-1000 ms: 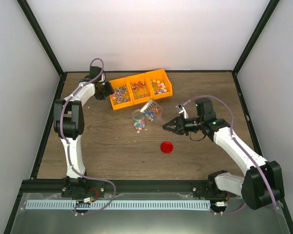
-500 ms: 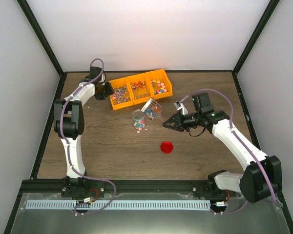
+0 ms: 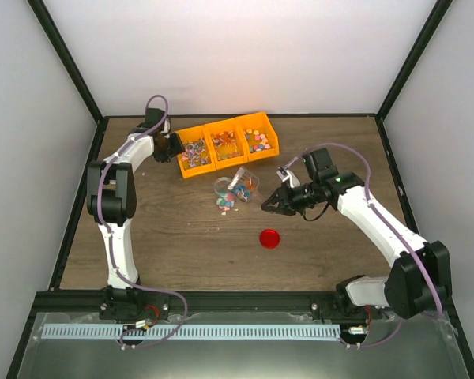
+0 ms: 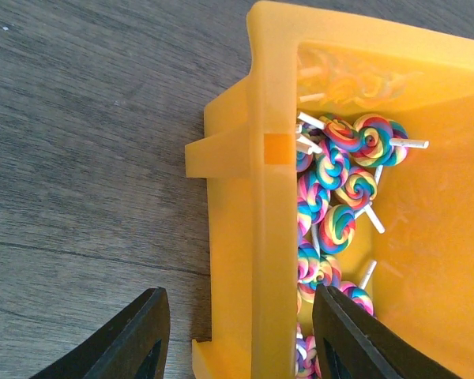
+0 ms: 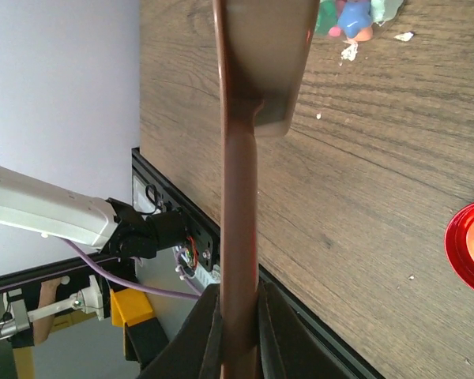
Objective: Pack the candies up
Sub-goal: Place the fake candies in the packing bottle.
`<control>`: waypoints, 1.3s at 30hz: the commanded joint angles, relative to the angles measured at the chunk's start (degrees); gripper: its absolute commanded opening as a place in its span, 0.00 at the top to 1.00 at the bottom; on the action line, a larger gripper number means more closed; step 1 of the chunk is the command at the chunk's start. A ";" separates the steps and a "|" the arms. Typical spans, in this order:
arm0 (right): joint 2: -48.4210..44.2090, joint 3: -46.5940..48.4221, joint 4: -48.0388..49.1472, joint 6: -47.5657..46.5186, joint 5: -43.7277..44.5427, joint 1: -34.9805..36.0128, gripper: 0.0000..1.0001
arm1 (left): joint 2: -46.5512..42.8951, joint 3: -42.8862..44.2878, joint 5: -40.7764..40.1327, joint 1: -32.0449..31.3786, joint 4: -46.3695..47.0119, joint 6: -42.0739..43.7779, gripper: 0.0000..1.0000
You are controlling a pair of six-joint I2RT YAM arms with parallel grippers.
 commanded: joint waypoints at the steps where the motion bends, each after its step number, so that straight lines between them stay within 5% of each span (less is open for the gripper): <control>1: 1.27 4.93 -3.82 -2.24 0.80 0.95 0.99 | -1.58 -1.11 0.69 0.25 1.28 0.25 0.48; 39: 7.47 20.44 -19.70 -5.12 10.45 4.61 0.99 | -1.15 -1.63 2.37 0.34 2.06 0.42 0.48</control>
